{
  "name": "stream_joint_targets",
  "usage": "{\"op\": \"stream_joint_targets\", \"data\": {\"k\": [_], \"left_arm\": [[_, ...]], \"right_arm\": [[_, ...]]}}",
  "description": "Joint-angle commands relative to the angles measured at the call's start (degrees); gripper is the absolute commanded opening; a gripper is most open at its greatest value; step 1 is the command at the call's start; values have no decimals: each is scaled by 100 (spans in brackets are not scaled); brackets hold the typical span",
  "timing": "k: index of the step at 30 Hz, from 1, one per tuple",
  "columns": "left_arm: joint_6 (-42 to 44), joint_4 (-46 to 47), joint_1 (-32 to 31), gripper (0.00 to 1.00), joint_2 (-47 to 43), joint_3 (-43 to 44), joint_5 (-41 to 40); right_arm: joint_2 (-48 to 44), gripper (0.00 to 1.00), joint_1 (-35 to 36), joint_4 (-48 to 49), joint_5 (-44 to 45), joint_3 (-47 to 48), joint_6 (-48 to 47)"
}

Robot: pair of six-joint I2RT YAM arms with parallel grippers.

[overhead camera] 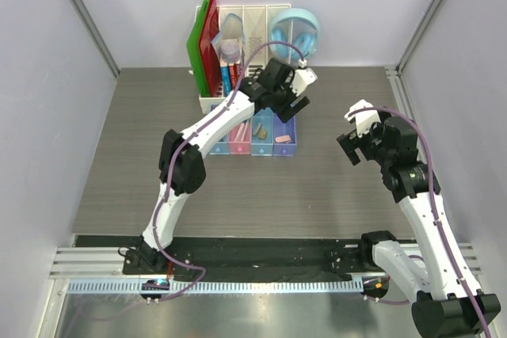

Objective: Sort the stationery into containers
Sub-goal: Place the stapler in the storage box, then pick up the stationery from the storage box.

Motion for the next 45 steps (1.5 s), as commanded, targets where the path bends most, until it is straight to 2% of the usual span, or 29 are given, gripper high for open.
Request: {"op": "stream_joint_targets", "data": {"k": [1, 3, 8, 14, 18, 31, 45], "left_arm": [[-78, 698, 150, 93, -521, 375, -978], [-95, 891, 229, 100, -565, 463, -1226], [-375, 1410, 695, 100, -715, 533, -1710], [-500, 1753, 1143, 100, -724, 578, -1895], [-500, 1972, 1380, 100, -750, 551, -1659], [-377, 2763, 1653, 100, -442, 613, -1816], [-833, 2948, 2058, 100, 102, 859, -1465]], "right_arm": [[-64, 100, -26, 106, 4, -22, 50], [-82, 100, -35, 105, 21, -40, 41], [-126, 100, -35, 106, 4, -93, 76], [-126, 100, -26, 114, 30, -102, 129], [-108, 99, -26, 106, 21, -102, 173], [-205, 100, -35, 106, 118, -75, 383], [-328, 100, -35, 79, 197, -5, 551]]}}
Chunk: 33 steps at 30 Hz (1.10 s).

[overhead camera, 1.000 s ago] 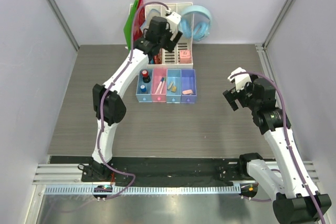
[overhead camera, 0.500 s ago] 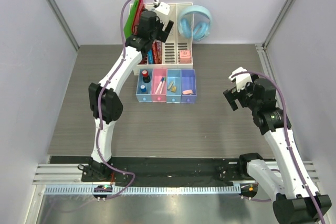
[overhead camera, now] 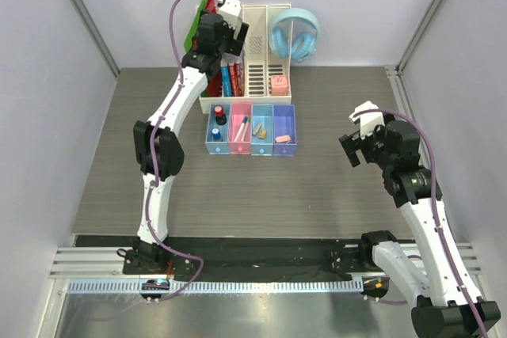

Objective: Sort the stationery into containers
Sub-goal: Pick up the stationery from the storage box.

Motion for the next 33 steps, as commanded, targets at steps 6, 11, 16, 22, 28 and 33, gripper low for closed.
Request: {"op": "stream_joint_targets", "data": {"k": [6, 11, 16, 22, 28, 33], "left_arm": [[-279, 363, 113, 100, 296, 318, 365], [-411, 363, 113, 100, 182, 265, 454], [-437, 354, 113, 100, 59, 151, 515], [-613, 240, 95, 100, -47, 1, 752], [-797, 126, 87, 97, -179, -201, 990], [-754, 108, 60, 95, -232, -315, 990]], "right_arm": [[-83, 100, -68, 149, 130, 148, 162], [-39, 100, -103, 140, 138, 183, 153], [-21, 100, -103, 140, 77, 236, 214], [-48, 100, -112, 123, 77, 280, 206], [-65, 100, -103, 114, 24, 271, 232], [-83, 100, -112, 114, 7, 280, 250]]}}
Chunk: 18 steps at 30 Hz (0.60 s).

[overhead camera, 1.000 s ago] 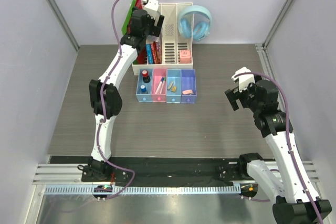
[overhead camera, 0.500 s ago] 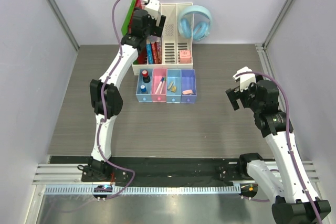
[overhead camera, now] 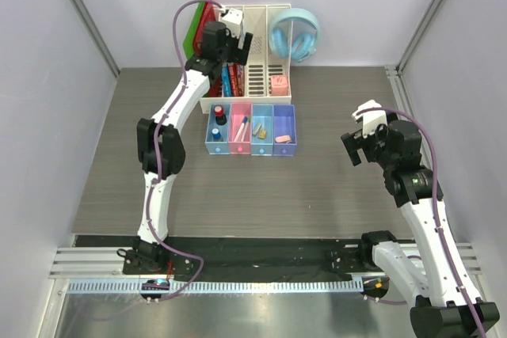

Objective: Sort the stationery into containers
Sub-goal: Pick up the stationery from the storage box.

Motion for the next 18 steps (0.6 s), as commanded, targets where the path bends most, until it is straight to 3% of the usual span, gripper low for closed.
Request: {"op": "stream_joint_targets", "data": {"k": [1, 10, 18], "left_arm": [[-74, 82, -21, 95, -474, -46, 127], [-91, 82, -38, 89, -457, -55, 144], [-83, 55, -47, 78, -492, -99, 179]], "right_arm": [[-79, 100, -14, 105, -48, 241, 101], [-61, 100, -14, 105, -101, 197, 127], [-17, 100, -14, 114, -118, 241, 110]]}}
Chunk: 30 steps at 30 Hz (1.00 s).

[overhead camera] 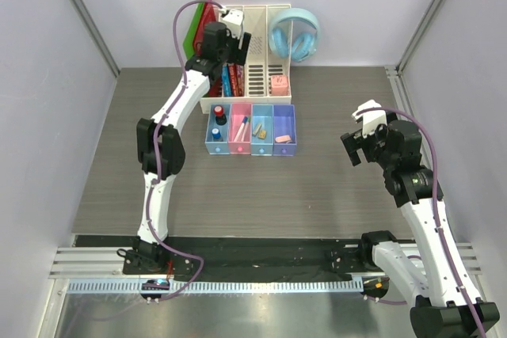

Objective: Sort the stationery into containers
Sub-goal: Pick up the stationery from the storage box.

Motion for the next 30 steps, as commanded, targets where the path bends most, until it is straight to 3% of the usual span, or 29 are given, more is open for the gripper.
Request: {"op": "stream_joint_targets", "data": {"k": [1, 7, 20, 30], "left_arm": [[-48, 88, -19, 78, -481, -25, 88], [22, 79, -19, 75, -586, -95, 88], [111, -26, -19, 79, -683, -95, 87], [128, -140, -28, 70, -701, -157, 114]], "right_arm": [[0, 100, -14, 114, -62, 234, 88], [-26, 100, -22, 114, -114, 199, 106], [-35, 100, -14, 114, -132, 208, 132], [-44, 100, -14, 105, -88, 234, 141]]}}
